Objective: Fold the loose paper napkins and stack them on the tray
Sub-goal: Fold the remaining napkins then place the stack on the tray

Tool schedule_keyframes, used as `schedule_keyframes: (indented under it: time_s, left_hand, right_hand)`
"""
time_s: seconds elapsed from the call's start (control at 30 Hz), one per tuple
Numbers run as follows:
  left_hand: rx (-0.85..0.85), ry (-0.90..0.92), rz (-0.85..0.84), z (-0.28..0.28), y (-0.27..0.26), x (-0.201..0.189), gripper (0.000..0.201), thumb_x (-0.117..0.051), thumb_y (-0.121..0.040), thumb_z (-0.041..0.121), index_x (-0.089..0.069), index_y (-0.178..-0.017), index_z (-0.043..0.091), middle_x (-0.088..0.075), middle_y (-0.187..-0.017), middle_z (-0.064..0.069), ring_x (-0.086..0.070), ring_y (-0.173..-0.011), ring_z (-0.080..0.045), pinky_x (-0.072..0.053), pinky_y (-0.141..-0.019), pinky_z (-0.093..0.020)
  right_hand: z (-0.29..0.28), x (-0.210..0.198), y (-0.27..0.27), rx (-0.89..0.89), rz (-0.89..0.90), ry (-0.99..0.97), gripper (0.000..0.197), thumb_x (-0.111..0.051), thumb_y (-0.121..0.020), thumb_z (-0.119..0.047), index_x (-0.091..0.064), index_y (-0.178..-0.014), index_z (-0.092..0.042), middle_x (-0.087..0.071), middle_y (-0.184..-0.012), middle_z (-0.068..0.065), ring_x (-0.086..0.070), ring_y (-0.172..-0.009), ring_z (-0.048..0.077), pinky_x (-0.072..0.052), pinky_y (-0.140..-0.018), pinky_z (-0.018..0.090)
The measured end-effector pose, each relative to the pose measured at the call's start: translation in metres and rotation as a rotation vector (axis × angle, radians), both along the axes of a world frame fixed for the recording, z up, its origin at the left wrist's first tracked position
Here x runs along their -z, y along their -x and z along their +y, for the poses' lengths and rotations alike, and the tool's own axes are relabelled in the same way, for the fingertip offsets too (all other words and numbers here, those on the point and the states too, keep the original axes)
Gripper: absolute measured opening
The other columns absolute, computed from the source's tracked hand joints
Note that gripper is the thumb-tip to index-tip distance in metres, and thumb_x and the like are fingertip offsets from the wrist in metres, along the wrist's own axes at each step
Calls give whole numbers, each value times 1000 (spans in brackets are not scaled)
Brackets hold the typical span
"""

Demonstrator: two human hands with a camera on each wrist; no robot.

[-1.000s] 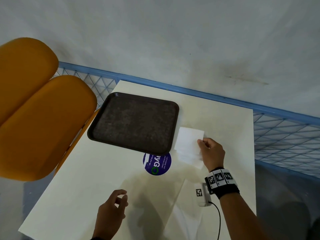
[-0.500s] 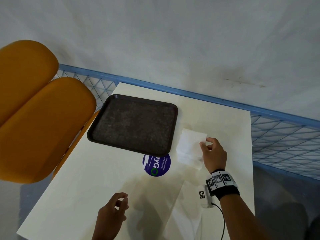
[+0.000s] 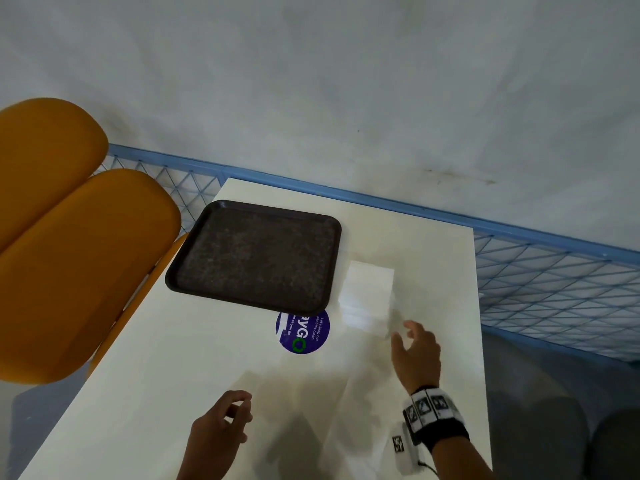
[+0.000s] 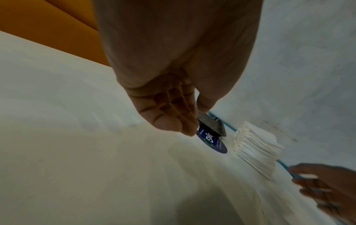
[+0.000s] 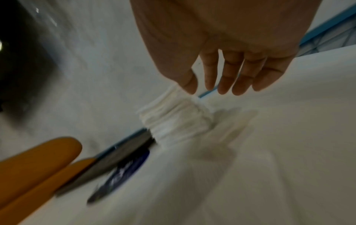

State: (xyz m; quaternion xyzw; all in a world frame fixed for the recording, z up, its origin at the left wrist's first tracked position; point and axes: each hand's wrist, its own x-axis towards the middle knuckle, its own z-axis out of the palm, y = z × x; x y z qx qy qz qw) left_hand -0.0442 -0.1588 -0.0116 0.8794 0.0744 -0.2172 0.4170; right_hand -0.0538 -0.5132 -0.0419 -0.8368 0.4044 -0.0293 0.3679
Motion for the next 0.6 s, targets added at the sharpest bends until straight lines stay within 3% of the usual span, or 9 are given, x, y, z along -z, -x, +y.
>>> schedule_keyframes:
  time_s: [0.1, 0.17, 0.33, 0.43, 0.6]
  left_hand:
    - [30, 17, -1, 2, 4, -3, 11, -61, -97, 26, -68, -98, 35, -72, -77, 17, -69, -57, -10, -56, -67, -26]
    - [53, 37, -15, 4, 10, -4, 12, -61, -97, 25, -69, -98, 34, -72, -77, 17, -70, -58, -9, -56, -67, -26]
    - [124, 90, -49, 14, 26, -10, 13, -62, -97, 22, -70, -97, 33, -73, -81, 10, -70, -59, -11, -54, -62, -25]
    - [149, 129, -64, 20, 30, -14, 14, -62, -96, 20, -70, -97, 32, -73, -82, 7, -71, -61, -13, -51, -58, -22]
    - [157, 192, -74, 45, 29, -25, 14, -61, -97, 20, -71, -97, 30, -73, -81, 6, -70, -62, -14, -50, -58, -19]
  right_hand:
    - [27, 14, 47, -138, 307, 34, 71, -64, -84, -53, -38, -146, -30, -41, -144, 2, -39, -132, 28, -39, -103, 43]
    - [45, 17, 71, -228, 404, 87, 78, -62, -79, -57, -31, -147, -34, -34, -147, -3, -35, -133, 24, -37, -104, 41]
    - [71, 20, 93, -143, 383, -18, 54, -63, -81, -41, -40, -129, -36, -54, -129, -6, -46, -121, 22, -37, -94, 39]
    - [82, 23, 97, -119, 366, -34, 46, -66, -81, -37, -42, -120, -33, -58, -115, -6, -51, -115, 23, -36, -86, 37]
    - [105, 24, 112, -16, 324, -18, 14, -70, -73, -30, -56, -76, -29, -52, -94, 0, -52, -88, 24, -46, -72, 31]
